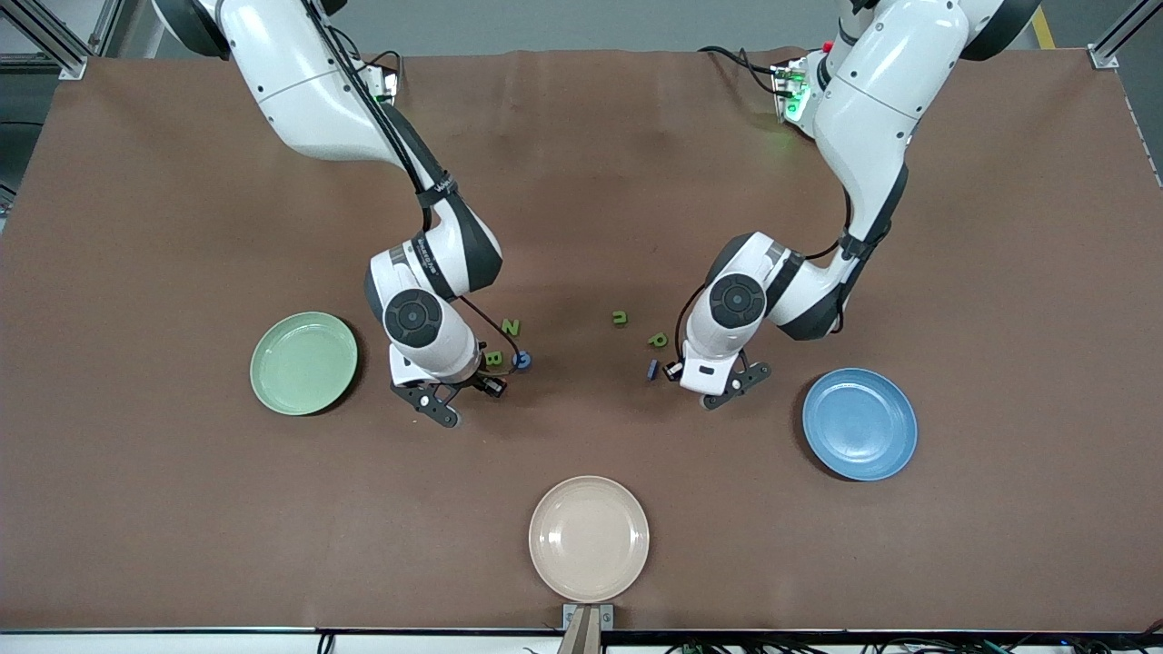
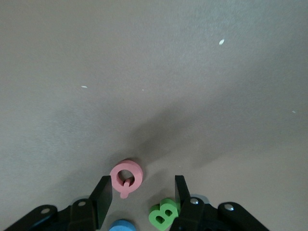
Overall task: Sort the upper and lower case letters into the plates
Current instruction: 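Pick the x with the left gripper while the right gripper picks the Q, then drop the x on the blue plate while the right gripper lifts the Q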
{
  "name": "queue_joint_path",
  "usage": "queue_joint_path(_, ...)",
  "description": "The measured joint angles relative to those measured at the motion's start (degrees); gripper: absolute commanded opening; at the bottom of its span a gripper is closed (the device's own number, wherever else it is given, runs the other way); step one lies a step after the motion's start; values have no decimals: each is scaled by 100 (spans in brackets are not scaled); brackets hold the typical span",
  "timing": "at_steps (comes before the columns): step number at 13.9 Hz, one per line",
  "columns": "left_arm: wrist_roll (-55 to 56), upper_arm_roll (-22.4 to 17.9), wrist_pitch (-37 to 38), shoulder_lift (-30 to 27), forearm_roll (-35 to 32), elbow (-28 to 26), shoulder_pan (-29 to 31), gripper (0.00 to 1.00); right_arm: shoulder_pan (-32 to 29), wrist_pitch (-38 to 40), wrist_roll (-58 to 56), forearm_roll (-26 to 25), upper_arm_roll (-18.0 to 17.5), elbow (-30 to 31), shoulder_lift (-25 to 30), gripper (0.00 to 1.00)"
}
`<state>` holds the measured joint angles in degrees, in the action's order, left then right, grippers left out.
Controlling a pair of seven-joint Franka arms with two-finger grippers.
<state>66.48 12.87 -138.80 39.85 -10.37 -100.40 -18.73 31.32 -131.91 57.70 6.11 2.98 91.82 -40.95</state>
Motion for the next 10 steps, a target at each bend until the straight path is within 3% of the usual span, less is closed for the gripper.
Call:
queue_joint_path(5,-237,-52,269,-478,-811,111,675,0,38,-194,33,0,0,-170,-281,61)
queue_joint_path(10,-1336,-57,492,-571,-863,52,1573,7,88,-211,117,0,-3,-398,-492,56)
